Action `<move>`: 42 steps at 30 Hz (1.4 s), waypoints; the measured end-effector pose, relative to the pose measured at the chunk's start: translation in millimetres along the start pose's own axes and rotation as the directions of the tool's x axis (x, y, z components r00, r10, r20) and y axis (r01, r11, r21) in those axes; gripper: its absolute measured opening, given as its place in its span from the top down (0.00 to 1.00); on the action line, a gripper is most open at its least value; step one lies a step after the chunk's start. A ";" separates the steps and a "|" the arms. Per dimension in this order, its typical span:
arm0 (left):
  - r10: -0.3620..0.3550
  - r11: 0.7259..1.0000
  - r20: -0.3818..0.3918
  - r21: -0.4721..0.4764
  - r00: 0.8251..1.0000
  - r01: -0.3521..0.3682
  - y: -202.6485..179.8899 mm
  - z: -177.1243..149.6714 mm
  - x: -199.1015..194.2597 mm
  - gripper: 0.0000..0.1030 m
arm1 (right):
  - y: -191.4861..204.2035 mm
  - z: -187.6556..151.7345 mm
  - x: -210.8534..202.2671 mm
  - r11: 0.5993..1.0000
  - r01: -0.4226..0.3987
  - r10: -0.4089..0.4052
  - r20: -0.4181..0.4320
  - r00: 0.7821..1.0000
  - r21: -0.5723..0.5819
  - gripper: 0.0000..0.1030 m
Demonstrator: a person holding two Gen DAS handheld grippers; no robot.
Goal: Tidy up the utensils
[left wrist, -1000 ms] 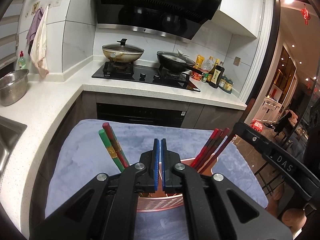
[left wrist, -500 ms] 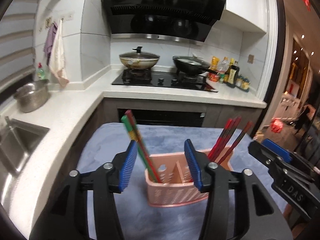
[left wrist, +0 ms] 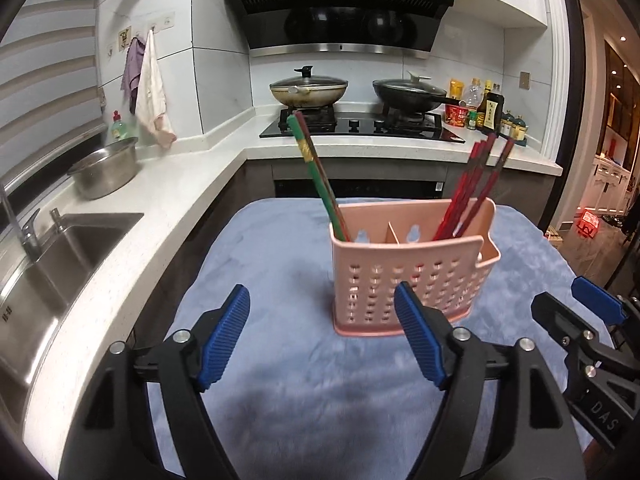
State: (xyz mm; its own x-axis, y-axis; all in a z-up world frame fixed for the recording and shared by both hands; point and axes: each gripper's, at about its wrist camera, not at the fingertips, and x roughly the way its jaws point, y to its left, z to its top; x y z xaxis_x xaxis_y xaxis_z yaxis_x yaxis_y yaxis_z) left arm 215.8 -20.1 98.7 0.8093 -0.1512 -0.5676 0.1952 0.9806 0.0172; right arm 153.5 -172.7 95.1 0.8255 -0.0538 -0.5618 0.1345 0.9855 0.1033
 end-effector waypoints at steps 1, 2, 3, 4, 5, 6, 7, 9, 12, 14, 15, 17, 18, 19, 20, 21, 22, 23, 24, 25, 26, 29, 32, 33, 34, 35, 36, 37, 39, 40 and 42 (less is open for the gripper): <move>-0.001 1.000 -0.002 0.000 1.000 0.001 -0.5 -2.4 -1.8 0.28 | 0.0 -2.8 -1.5 1.000 0.005 -0.005 -0.002 1.000 -0.002 0.41; -0.001 1.000 -0.005 0.001 1.000 0.001 -0.9 -4.9 -3.1 0.26 | 0.3 -5.6 -2.5 1.000 0.008 -0.008 -0.006 1.000 -0.004 0.40; 0.006 1.000 -0.006 0.003 1.000 -0.006 -1.4 -8.6 -4.9 0.22 | 0.8 -8.9 -3.4 1.000 0.007 -0.007 -0.014 1.000 -0.007 0.40; 0.014 1.000 -0.004 0.005 1.000 -0.014 -2.3 -11.6 -6.3 0.19 | 1.1 -11.5 -4.0 1.000 0.005 -0.006 -0.024 1.000 -0.007 0.40; 0.022 1.000 -0.001 0.009 1.000 -0.022 -3.5 -14.0 -7.8 0.18 | 1.4 -14.2 -4.4 1.000 0.000 0.000 -0.036 0.999 -0.005 0.39; 0.030 0.999 0.001 0.014 1.000 -0.030 -4.8 -17.5 -10.2 0.15 | 1.2 -15.5 -4.8 1.000 -0.005 0.005 -0.043 0.999 -0.004 0.38; 0.032 0.999 0.003 0.015 0.999 -0.032 -5.6 -19.5 -11.4 0.13 | 1.0 -17.4 -5.2 1.000 -0.006 0.006 -0.049 0.999 -0.003 0.36; 0.035 0.999 0.001 0.018 0.999 -0.035 -7.4 -22.9 -14.0 0.12 | 1.4 -22.5 -7.4 1.000 0.015 -0.015 -0.052 0.999 -0.007 0.31; 0.037 0.999 -0.009 0.028 0.999 -0.037 -11.1 -27.1 -16.0 0.11 | 1.8 -27.4 -9.4 0.999 0.037 -0.038 -0.060 0.998 -0.010 0.27; 0.038 0.999 -0.014 0.033 0.999 -0.038 -12.9 -31.0 -16.1 0.10 | 0.3 -31.1 -9.3 0.999 0.039 -0.040 -0.073 0.997 -0.005 0.24; 0.041 0.999 -0.018 0.035 0.999 -0.041 -13.8 -32.3 -15.6 0.10 | 0.1 -32.1 -9.5 0.999 0.042 -0.042 -0.075 0.996 -0.006 0.22; 0.043 0.998 -0.027 0.041 0.999 -0.042 -15.8 -37.3 -14.8 0.10 | -1.6 -35.5 -10.8 0.998 0.061 -0.062 -0.074 0.995 -0.008 0.18; 0.043 0.998 -0.033 0.041 0.999 -0.042 -16.4 -39.4 -14.1 0.09 | -2.7 -36.3 -11.0 0.998 0.064 -0.064 -0.077 0.995 -0.006 0.18; 0.043 0.998 -0.038 0.041 0.998 -0.042 -16.0 -40.4 -13.4 0.09 | -3.6 -37.7 -11.4 0.998 0.068 -0.068 -0.078 0.995 -0.005 0.17; 0.044 0.998 -0.041 0.042 0.998 -0.042 -16.2 -41.8 -12.5 0.09 | -4.1 -38.3 -11.6 0.997 0.071 -0.071 -0.080 0.994 -0.003 0.17; 0.043 0.998 -0.048 0.042 0.998 -0.041 -16.3 -43.3 -11.6 0.09 | -4.5 -39.7 -11.2 0.997 0.077 -0.077 -0.086 0.993 -0.004 0.15; 0.041 0.998 -0.052 0.042 0.998 -0.039 -15.7 -44.4 -11.2 0.09 | -5.2 -40.3 -11.0 0.997 0.079 -0.079 -0.087 0.993 -0.006 0.15; 0.043 0.998 -0.055 0.041 0.998 -0.041 -15.9 -45.8 -11.0 0.09 | -4.9 -41.7 -10.7 0.996 0.090 -0.091 -0.088 0.992 -0.012 0.15; 0.051 0.998 -0.057 0.040 0.997 -0.049 -15.6 -46.6 -10.6 0.09 | -4.9 -42.9 -10.2 0.995 0.098 -0.099 -0.091 0.991 -0.018 0.11; 0.047 0.998 -0.060 0.037 0.997 -0.045 -14.7 -47.2 -10.2 0.08 | -4.9 -43.7 -10.1 0.994 0.107 -0.109 -0.092 0.990 -0.021 0.06; 0.042 0.999 -0.066 0.033 0.997 -0.040 -14.1 -47.7 -9.7 0.08 | -5.4 -44.8 -10.1 0.994 0.108 -0.109 -0.091 0.990 -0.020 0.06; 0.047 0.998 -0.071 0.033 0.996 -0.045 -14.0 -49.4 -9.1 0.08 | -6.0 -47.6 -11.3 0.993 0.114 -0.116 -0.087 0.989 -0.024 0.06; 0.048 0.998 -0.074 0.040 0.996 -0.045 -16.1 -50.9 -8.3 0.08 | -5.2 -47.6 -13.1 0.992 0.121 -0.122 -0.078 0.989 -0.026 0.06; 0.050 0.998 -0.074 0.041 0.996 -0.047 -16.2 -50.9 -8.4 0.08 | -5.6 -47.2 -13.2 0.993 0.119 -0.121 -0.078 0.990 -0.026 0.06; 0.048 0.998 -0.076 0.042 0.996 -0.044 -16.5 -51.3 -8.1 0.08 | -5.5 -47.4 -13.6 0.992 0.120 -0.121 -0.078 0.990 -0.026 0.06; 0.046 0.998 -0.079 0.043 0.996 -0.043 -16.8 -51.6 -7.7 0.08 | -5.7 -47.5 -13.7 0.993 0.119 -0.121 -0.077 0.990 -0.025 0.06; 0.048 0.998 -0.080 0.042 0.996 -0.044 -16.9 -51.9 -7.6 0.08 | -6.2 -47.8 -13.6 0.992 0.121 -0.123 -0.079 0.989 -0.024 0.06; 0.047 0.998 -0.080 0.042 0.996 -0.043 -16.8 -52.2 -7.5 0.08 | -6.9 -48.0 -13.5 0.992 0.123 -0.124 -0.081 0.989 -0.023 0.06; 0.045 0.998 -0.080 0.044 0.996 -0.042 -17.4 -52.4 -6.9 0.08 | -8.5 -47.9 -12.5 0.992 0.125 -0.126 -0.085 0.988 -0.021 0.06; 0.046 0.998 -0.080 0.045 0.996 -0.042 -17.5 -52.5 -6.7 0.08 | -9.3 -48.0 -12.3 0.991 0.130 -0.131 -0.085 0.988 -0.022 0.06; 0.046 0.998 -0.083 0.044 0.996 -0.042 -17.7 -53.0 -6.2 0.08 | -11.7 -47.6 -11.7 0.990 0.137 -0.138 -0.086 0.987 -0.021 0.06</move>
State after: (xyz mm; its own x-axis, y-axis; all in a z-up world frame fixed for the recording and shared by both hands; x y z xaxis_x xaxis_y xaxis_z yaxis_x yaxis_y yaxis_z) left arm 177.9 -29.8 58.3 0.7687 -0.0952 -0.6325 0.1851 0.9797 0.0775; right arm 116.2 -175.9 61.4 0.7487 -0.1753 -0.6393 0.2346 0.9721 0.0081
